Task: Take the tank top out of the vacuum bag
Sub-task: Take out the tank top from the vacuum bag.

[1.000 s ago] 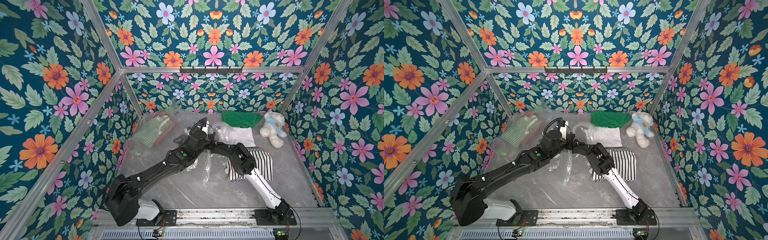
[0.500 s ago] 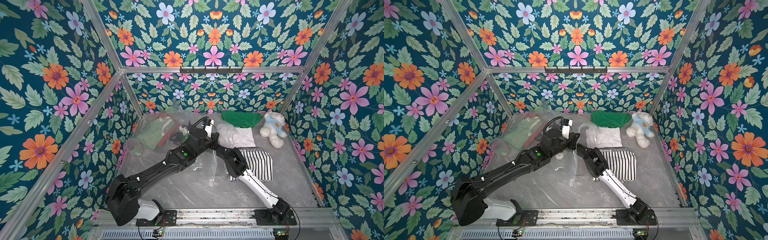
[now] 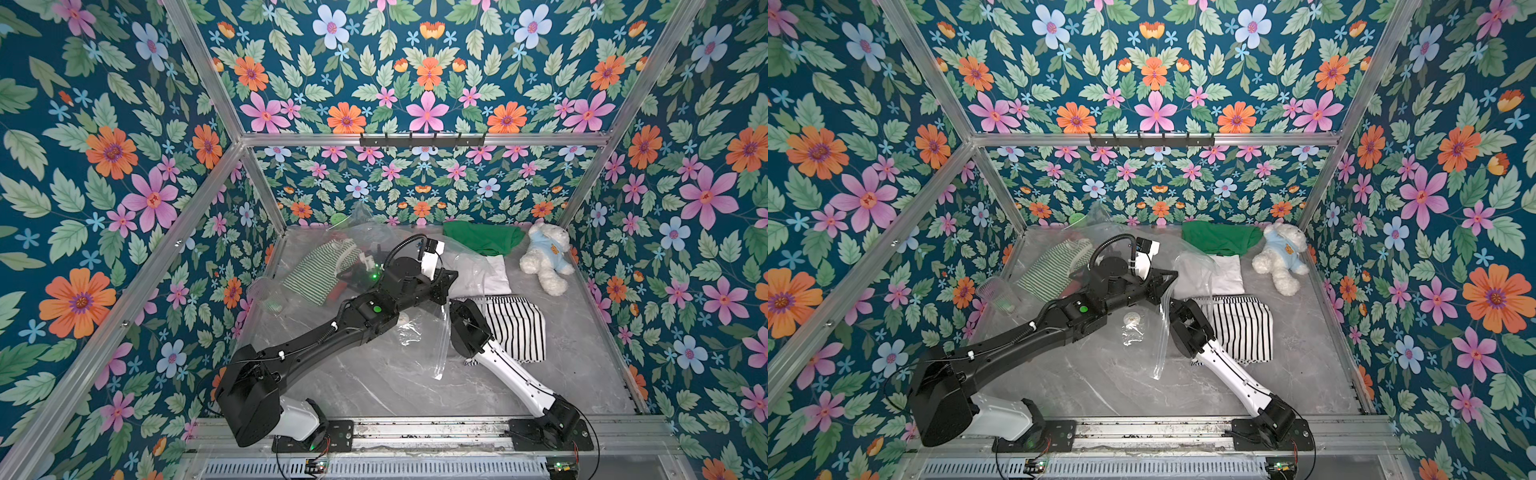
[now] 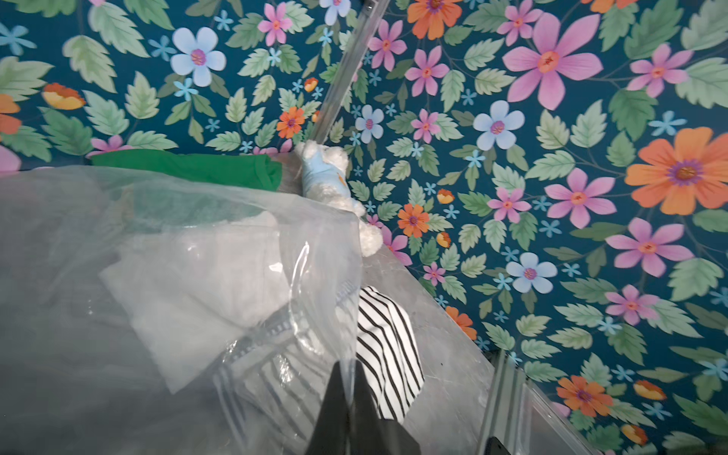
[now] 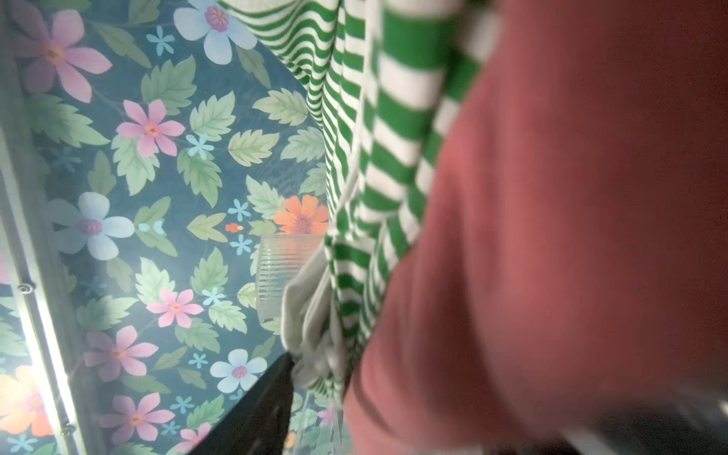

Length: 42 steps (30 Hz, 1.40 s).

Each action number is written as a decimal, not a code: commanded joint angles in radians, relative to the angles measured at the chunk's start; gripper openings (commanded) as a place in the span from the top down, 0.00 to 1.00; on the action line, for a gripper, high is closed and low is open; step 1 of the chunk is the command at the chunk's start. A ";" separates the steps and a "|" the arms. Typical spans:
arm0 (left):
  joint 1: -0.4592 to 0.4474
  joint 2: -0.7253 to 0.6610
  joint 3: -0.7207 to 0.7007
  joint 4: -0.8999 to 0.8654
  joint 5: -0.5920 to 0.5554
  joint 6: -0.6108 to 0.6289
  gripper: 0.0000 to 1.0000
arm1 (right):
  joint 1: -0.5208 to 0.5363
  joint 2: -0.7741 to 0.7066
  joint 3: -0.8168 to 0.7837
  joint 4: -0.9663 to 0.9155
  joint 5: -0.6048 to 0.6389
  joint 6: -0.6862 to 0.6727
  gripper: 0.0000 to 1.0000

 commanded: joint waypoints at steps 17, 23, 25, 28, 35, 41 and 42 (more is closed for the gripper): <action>-0.006 -0.038 -0.047 0.005 -0.170 0.063 1.00 | 0.004 -0.124 -0.216 0.031 0.033 -0.049 1.00; 0.058 -0.090 -0.131 0.021 -0.245 0.041 1.00 | 0.004 -0.299 -0.493 0.130 0.059 -0.090 1.00; 0.084 -0.106 -0.155 0.025 -0.252 0.034 1.00 | 0.004 -0.354 -0.562 0.146 0.065 -0.107 1.00; 0.124 -0.132 -0.190 0.033 -0.253 0.023 1.00 | 0.003 -0.431 -0.686 0.207 0.070 -0.109 1.00; 0.186 -0.158 -0.234 0.041 -0.236 0.008 1.00 | 0.002 -0.618 -0.970 0.308 0.103 -0.131 1.00; 0.207 -0.167 -0.245 0.048 -0.239 0.003 1.00 | 0.003 -0.771 -1.197 0.366 0.151 -0.140 1.00; 0.209 -0.167 -0.246 0.048 -0.239 0.003 1.00 | 0.003 -0.794 -1.228 0.371 0.163 -0.145 1.00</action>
